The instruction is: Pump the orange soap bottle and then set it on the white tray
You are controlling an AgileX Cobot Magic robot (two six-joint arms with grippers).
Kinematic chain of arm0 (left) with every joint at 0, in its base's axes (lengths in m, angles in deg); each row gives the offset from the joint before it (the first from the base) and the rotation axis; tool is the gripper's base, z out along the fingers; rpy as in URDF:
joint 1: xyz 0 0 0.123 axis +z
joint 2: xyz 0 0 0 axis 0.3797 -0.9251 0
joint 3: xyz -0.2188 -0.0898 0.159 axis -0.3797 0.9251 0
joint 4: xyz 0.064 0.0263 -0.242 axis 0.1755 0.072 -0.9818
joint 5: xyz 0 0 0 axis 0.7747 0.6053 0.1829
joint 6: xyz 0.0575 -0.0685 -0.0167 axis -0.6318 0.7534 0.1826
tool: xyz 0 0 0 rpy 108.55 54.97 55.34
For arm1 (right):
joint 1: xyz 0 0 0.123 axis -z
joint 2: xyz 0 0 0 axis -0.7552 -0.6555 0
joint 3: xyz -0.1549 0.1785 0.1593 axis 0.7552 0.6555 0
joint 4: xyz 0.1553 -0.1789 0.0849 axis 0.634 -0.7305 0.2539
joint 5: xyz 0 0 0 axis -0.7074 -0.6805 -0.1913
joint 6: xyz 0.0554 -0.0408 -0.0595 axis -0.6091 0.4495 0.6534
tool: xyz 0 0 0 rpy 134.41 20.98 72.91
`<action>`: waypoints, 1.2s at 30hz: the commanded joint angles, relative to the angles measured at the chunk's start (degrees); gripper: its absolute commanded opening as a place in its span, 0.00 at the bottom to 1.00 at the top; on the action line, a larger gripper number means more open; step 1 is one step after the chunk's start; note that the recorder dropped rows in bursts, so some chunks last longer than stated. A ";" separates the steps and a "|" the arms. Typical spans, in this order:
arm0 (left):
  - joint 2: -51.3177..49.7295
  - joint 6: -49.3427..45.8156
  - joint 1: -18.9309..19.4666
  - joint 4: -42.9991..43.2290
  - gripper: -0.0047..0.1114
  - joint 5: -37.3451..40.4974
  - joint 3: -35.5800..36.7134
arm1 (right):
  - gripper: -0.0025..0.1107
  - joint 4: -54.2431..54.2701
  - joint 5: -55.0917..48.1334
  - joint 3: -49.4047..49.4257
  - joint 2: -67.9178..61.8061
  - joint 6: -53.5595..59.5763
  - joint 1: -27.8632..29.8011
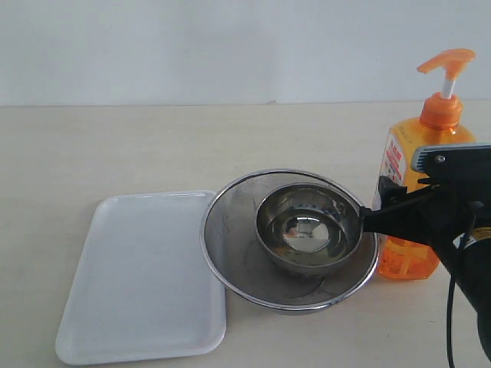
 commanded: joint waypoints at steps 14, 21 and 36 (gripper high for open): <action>0.20 13.99 5.31 6.46 0.08 5.38 0.22 | 0.04 -0.39 1.50 -0.19 0.58 0.61 -0.01; 0.20 13.85 7.45 7.53 0.08 5.70 0.22 | 0.04 -0.39 1.50 -0.19 0.58 0.61 -0.01; 0.20 14.72 7.45 6.72 0.08 8.21 0.22 | 0.04 -0.39 1.73 -0.19 0.58 0.61 -0.01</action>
